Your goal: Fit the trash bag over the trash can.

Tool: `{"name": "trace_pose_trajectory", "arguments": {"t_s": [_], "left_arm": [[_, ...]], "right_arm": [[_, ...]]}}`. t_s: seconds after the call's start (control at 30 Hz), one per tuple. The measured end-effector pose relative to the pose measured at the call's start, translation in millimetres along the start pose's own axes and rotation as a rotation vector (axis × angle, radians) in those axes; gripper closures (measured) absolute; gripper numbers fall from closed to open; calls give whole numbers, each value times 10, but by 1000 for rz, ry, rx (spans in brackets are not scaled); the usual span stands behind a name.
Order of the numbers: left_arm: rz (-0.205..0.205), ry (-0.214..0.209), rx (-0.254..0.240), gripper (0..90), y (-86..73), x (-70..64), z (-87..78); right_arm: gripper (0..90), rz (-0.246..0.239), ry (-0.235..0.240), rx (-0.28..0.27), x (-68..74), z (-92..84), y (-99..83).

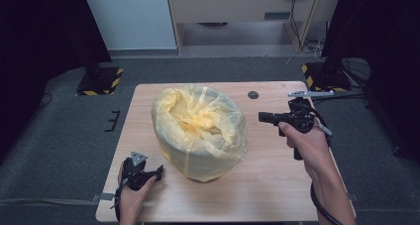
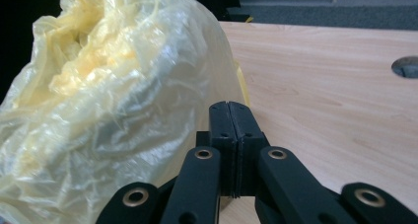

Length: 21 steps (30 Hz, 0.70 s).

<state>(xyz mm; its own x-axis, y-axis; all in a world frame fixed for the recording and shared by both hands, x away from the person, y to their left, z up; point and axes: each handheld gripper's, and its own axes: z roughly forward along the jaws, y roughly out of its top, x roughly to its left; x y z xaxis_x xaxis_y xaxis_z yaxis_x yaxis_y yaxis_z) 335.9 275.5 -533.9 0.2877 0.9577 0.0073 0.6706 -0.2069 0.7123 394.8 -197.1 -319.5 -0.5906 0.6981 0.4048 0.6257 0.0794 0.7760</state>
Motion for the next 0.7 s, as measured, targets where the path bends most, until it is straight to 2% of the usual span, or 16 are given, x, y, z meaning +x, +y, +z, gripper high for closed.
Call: {"name": "trace_pose_trajectory", "arguments": {"t_s": [0.17, 0.37, 0.57, 0.7], "left_arm": [[-2, 5, 0, 86, -1, -6, 1], [-4, 5, -1, 86, -2, -7, 2], [-4, 7, -1, 85, -3, -9, 0], [-3, 9, 0, 85, -6, -10, -4]], "right_arm": [[895, -33, 1, -6, 132, -13, 135], [894, -84, 14, -4, 372, 50, 309], [891, -134, 23, 21, 603, 191, 470], [887, -160, 30, 48, 738, 348, 555]]}}
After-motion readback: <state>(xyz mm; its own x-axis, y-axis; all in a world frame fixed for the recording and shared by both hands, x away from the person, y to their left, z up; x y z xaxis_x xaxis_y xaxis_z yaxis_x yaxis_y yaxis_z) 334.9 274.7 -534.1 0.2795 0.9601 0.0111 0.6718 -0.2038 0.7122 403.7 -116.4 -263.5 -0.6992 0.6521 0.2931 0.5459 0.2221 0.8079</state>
